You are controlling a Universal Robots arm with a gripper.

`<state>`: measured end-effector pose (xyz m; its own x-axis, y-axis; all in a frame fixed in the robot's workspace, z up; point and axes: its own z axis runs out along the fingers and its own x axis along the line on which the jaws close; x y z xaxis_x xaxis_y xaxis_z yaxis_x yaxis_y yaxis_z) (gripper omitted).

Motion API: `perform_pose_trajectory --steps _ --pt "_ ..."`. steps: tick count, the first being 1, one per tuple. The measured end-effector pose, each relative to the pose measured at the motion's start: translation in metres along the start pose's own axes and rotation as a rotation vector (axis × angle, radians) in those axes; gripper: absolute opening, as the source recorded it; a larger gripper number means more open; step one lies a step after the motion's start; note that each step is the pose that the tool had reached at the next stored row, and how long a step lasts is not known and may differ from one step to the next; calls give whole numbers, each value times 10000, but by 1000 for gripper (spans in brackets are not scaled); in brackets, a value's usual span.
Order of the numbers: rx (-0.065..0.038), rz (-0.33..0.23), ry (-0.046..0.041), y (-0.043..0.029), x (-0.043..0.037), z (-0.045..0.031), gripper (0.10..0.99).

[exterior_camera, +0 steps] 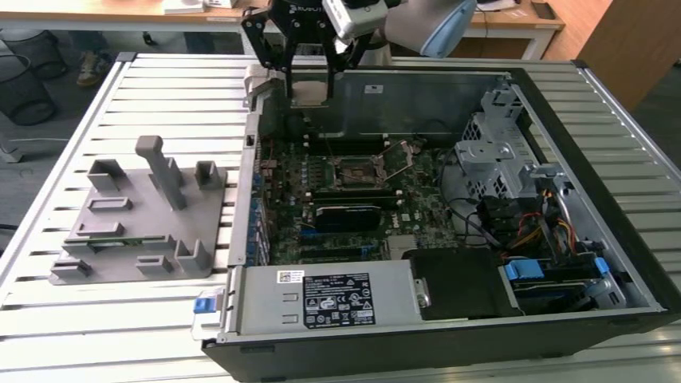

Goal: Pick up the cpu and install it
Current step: 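Pick up the cpu and move it towards the insertion slot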

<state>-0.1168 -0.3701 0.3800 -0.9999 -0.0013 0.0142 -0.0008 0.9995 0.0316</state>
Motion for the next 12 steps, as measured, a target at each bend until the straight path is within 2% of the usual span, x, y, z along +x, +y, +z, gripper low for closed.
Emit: perform_pose_trajectory --steps 12 --pt "-1 0 -1 12 -220 0 525"
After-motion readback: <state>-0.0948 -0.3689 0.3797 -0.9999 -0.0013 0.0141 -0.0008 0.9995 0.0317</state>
